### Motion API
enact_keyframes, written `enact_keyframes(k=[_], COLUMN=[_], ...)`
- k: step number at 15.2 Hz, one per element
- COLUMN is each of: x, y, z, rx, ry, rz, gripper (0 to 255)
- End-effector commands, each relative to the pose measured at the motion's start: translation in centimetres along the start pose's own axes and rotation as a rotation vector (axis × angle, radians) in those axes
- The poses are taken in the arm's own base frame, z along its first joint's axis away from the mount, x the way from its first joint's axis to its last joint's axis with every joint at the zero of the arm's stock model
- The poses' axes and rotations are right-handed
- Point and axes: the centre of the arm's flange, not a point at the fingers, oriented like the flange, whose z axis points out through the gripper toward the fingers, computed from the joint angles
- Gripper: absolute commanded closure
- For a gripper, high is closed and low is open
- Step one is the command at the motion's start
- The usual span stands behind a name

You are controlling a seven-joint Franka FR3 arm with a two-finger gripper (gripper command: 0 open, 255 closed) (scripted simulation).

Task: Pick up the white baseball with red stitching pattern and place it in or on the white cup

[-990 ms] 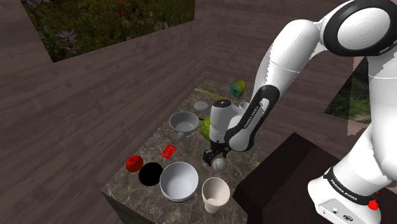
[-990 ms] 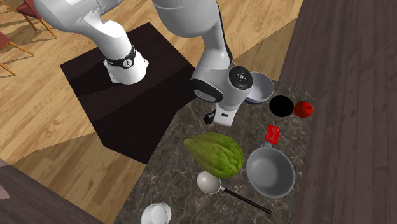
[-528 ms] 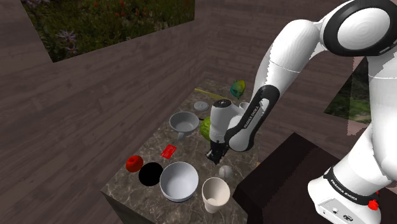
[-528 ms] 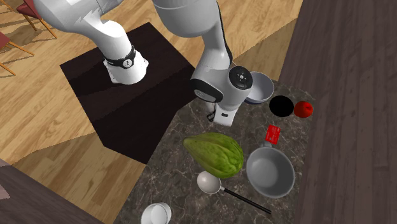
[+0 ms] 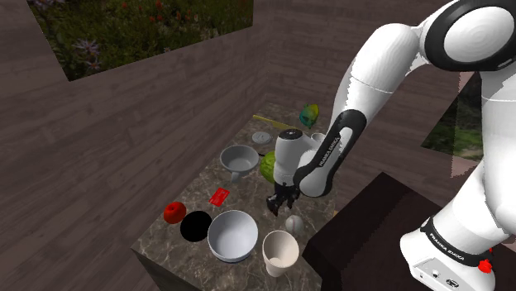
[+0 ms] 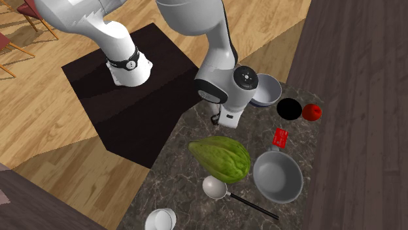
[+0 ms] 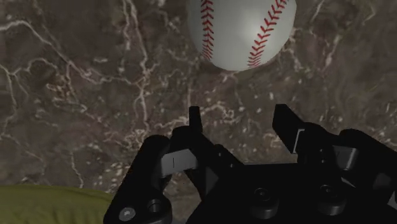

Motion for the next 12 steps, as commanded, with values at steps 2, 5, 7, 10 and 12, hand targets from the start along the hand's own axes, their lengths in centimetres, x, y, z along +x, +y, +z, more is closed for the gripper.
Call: enact_keyframes(k=[2, 5, 7, 10, 12], x=[-3.2, -7.0, -7.5, -7.5, -7.4], y=[0.9, 1.9, 1.9, 1.8, 1.7], z=[-1.3, -2.8, -2.5, -0.9, 0.1], rx=[0.036, 0.078, 0.084, 0.084, 0.084], ry=[0.010, 0.023, 0.024, 0.024, 0.024], rz=[0.037, 0.081, 0.087, 0.087, 0.087], gripper=[0, 0, 0, 0, 0])
